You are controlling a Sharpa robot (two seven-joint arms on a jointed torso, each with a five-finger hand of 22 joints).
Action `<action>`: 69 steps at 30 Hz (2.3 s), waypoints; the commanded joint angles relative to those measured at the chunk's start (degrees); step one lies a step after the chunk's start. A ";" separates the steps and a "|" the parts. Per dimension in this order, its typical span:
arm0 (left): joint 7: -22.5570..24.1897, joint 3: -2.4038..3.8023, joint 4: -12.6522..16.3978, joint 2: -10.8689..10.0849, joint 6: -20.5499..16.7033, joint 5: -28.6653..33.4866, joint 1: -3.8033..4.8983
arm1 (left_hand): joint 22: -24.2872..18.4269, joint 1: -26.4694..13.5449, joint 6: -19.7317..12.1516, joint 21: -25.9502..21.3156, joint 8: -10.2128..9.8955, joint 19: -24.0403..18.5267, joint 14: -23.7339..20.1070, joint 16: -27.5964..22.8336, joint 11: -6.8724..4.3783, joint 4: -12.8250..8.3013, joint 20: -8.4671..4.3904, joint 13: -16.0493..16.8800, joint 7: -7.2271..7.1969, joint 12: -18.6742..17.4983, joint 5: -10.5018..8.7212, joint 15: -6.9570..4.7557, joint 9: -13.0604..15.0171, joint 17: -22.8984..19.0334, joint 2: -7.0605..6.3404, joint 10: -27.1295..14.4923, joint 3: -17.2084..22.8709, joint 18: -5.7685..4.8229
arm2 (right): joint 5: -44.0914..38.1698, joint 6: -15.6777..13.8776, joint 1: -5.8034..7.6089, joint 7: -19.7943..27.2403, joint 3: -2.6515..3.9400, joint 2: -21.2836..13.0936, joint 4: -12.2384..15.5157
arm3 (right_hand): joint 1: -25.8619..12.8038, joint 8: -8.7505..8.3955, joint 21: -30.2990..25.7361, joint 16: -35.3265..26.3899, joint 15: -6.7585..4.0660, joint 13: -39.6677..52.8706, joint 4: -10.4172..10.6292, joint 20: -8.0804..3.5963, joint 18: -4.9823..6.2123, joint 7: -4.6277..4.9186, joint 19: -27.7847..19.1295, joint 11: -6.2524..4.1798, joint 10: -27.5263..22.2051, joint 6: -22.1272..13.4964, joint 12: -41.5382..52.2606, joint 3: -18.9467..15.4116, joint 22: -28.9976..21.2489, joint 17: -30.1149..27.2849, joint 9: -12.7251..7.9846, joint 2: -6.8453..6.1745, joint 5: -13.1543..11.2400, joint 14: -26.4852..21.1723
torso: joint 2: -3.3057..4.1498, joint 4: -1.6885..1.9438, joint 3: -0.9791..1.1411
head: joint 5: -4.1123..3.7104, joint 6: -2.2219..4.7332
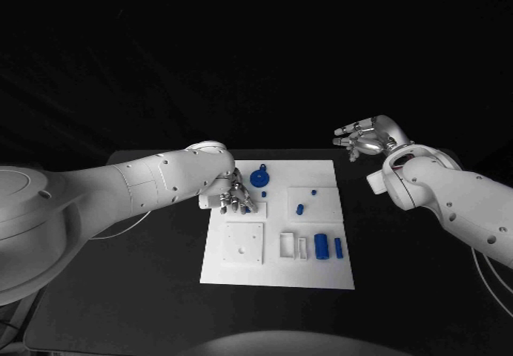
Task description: Assemble the parts on the task board
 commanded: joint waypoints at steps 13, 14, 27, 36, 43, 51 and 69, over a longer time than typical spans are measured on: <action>0.43 0.03 0.84 -1.43 -1.06 -1.41 -0.08 | 0.75 0.20 0.60 -0.88 0.03 0.00 0.02 -0.36 0.04 6.50 0.46 -0.16 0.27 -0.18 -4.37 0.26 0.02 -0.16 -5.90 2.64 3.30 -0.65 | -0.30 0.44 -0.11 0.31 0.03 0.03 -0.13 | -0.53 -0.19 -0.20 -0.08 0.02 -0.05 -0.25 0.10 0.43 0.10 0.60 -0.01 -0.03 -0.35 0.25 -0.25 0.86 -0.09 0.02 0.22 0.31 -0.61 | -0.01 -0.02 0.00 | -0.11 0.11; 0.54 0.05 1.10 -1.70 -1.09 -1.19 -0.07 | 0.73 0.43 0.70 -0.92 0.04 0.04 0.02 -0.43 0.05 8.10 0.45 -0.19 0.26 -0.24 -5.12 0.28 0.00 -0.19 -7.17 2.64 4.29 -0.65 | -0.30 0.44 -0.13 0.32 0.03 0.02 -0.14 | -0.53 -0.19 -0.20 -0.08 0.02 -0.05 -0.25 0.10 0.43 0.10 0.60 -0.01 -0.03 -0.35 0.25 -0.25 0.86 -0.09 0.02 0.22 0.31 -0.61 | -0.01 -0.02 -0.01 | -0.15 0.19; 0.70 3.77 5.37 -4.72 -3.74 0.03 0.19 | 0.48 -1.71 -1.96 -1.74 0.02 -0.23 -0.56 -2.29 0.68 17.34 -0.26 0.03 1.18 -2.80 -7.16 0.16 -1.07 -1.06 -12.08 2.51 -2.70 -1.30 | -0.27 0.45 -0.39 0.43 0.03 0.16 -0.57 | -0.66 -0.17 -0.24 -0.10 0.04 -0.06 -0.16 0.13 0.44 0.14 0.60 0.01 -0.04 -0.54 0.25 -0.42 0.83 -0.12 0.01 0.21 0.44 -0.62 | -0.11 0.02 0.02 | -0.42 1.35; 2.21 5.80 4.16 -6.19 -5.42 1.21 1.90 | -0.72 0.63 -11.78 -3.83 -0.29 -1.51 -2.36 -5.30 2.31 12.41 0.49 0.55 4.22 -8.63 -6.83 1.21 -10.54 -3.75 -6.23 1.51 -2.23 -1.30 | -0.25 0.46 -0.44 0.45 0.03 0.07 -0.76 | -0.70 -0.18 -0.26 -0.10 0.05 -0.06 -0.11 0.13 0.44 0.16 0.61 0.02 -0.03 -0.64 0.27 -0.51 0.82 -0.13 0.01 0.21 0.45 -0.62 | -0.04 0.00 0.10 | -0.29 2.45; 4.25 6.27 -0.33 -5.60 -7.50 0.35 2.56 | -1.47 0.54 -10.45 -5.23 -0.05 -0.79 -2.86 -4.21 2.29 3.48 0.39 3.40 4.38 -11.20 -0.70 1.16 -19.52 -6.44 -0.52 1.82 -5.27 -1.30 | -0.24 0.49 -0.44 0.44 0.03 0.00 -0.76 | -0.70 -0.18 -0.26 -0.10 0.05 -0.06 -0.11 0.13 0.44 0.16 0.61 0.02 -0.03 -0.64 0.27 -0.51 0.82 -0.13 0.01 0.21 0.45 -0.62 | 0.09 -0.08 0.10 | -0.05 3.46; 6.25 6.34 -6.49 -2.95 -7.44 -1.74 2.80 | -1.35 0.81 -11.13 -5.91 -0.06 -0.56 -3.20 -3.54 2.38 1.18 0.41 4.66 4.63 -11.91 -0.05 1.21 -21.52 -7.63 1.32 1.79 -7.58 -1.30 | -0.24 0.46 -0.44 0.42 0.03 -0.02 -0.59 | -0.70 -0.18 -0.29 -0.09 0.05 -0.08 -0.04 0.14 0.45 0.18 0.65 0.02 -0.01 -0.75 0.28 -0.61 0.82 -0.14 0.02 0.23 0.56 -0.60 | 0.26 -0.18 0.09 | 0.20 4.38; 7.78 6.08 -17.84 3.71 -3.05 -2.34 1.79 | -0.53 0.46 -13.73 -6.81 -0.03 -0.46 -3.80 -2.60 2.92 1.57 0.60 5.72 5.62 -11.91 -0.51 1.46 -27.18 -8.63 1.20 1.39 -7.85 -1.30 | -0.24 0.07 -0.42 0.58 0.04 -0.01 -0.04 | -0.83 -0.18 -0.43 -0.19 0.09 -0.19 0.10 0.18 0.44 0.24 0.58 0.06 -0.11 -1.01 0.15 -0.73 0.75 -0.23 -0.02 0.11 0.84 -0.69 | 1.30 -0.81 0.29 | 0.79 5.49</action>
